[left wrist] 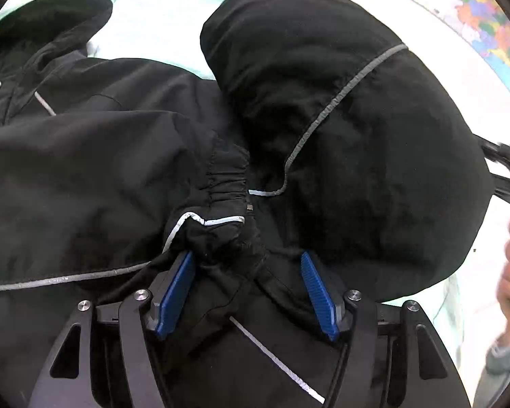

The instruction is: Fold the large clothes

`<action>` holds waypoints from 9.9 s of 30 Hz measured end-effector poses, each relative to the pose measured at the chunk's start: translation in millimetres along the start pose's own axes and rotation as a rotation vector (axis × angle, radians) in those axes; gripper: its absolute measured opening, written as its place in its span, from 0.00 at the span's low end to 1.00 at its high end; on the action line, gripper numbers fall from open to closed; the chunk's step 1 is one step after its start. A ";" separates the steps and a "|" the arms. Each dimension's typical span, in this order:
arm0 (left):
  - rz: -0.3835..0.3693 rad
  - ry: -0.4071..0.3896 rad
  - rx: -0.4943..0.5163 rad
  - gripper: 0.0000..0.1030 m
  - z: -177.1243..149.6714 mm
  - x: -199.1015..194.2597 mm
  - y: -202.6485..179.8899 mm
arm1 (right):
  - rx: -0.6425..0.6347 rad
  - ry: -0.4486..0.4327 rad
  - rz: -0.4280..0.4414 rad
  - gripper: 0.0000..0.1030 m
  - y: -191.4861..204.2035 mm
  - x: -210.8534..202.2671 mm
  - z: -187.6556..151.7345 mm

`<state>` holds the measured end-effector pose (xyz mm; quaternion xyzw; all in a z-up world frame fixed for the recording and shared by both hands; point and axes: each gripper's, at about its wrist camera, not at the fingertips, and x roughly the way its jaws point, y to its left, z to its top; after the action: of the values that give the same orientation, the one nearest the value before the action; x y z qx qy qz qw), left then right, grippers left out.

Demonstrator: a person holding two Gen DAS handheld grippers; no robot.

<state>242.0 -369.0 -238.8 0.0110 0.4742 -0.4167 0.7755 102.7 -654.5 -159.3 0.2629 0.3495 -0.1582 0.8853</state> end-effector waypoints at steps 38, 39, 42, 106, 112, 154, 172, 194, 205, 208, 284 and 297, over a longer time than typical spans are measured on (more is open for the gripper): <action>0.134 0.097 0.231 0.67 -10.9 28.1 -127.0 | 0.183 -0.163 -0.224 0.11 -137.3 -59.9 -43.8; 0.150 0.087 0.249 0.68 -12.0 28.0 -131.1 | 0.192 -0.156 -0.226 0.11 -140.3 -55.4 -47.5; 0.129 0.086 0.247 0.68 -10.8 18.5 -132.9 | 0.165 -0.164 -0.217 0.11 -139.2 -55.3 -49.4; 0.107 -0.165 -0.188 0.19 -3.4 -167.3 113.9 | -0.501 -0.044 0.105 0.67 232.0 -48.0 -123.2; 0.171 -0.303 -0.196 0.19 -30.7 -263.4 157.7 | -0.474 0.019 0.075 0.68 246.5 -12.0 -105.9; 0.376 -0.110 -0.252 0.16 -96.2 -254.2 194.2 | -0.592 0.227 -0.080 0.72 275.1 36.3 -163.2; 0.317 -0.045 -0.172 0.14 -39.7 -323.8 179.8 | -0.438 0.305 0.176 0.74 264.4 -18.7 -60.2; 0.471 -0.013 -0.084 0.58 209.9 -218.0 251.4 | -0.433 0.285 0.049 0.74 386.6 137.5 109.5; 0.398 -0.024 -0.323 0.09 227.4 -109.4 357.7 | -0.447 0.250 -0.108 0.05 387.9 244.9 115.8; 0.186 -0.136 -0.399 0.11 210.6 -153.5 370.8 | -0.291 0.198 0.104 0.08 353.3 209.8 138.9; -0.037 -0.139 0.092 0.16 185.6 -217.6 224.8 | -0.758 0.195 0.448 0.15 432.7 89.7 81.0; 0.057 0.029 0.064 0.23 -17.1 -236.9 138.3 | -0.804 0.351 0.288 0.17 357.4 -12.8 -100.9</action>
<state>272.3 -121.0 -124.1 0.0556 0.4713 -0.4091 0.7794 205.4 -305.0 -85.8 -0.0327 0.4878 0.1616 0.8572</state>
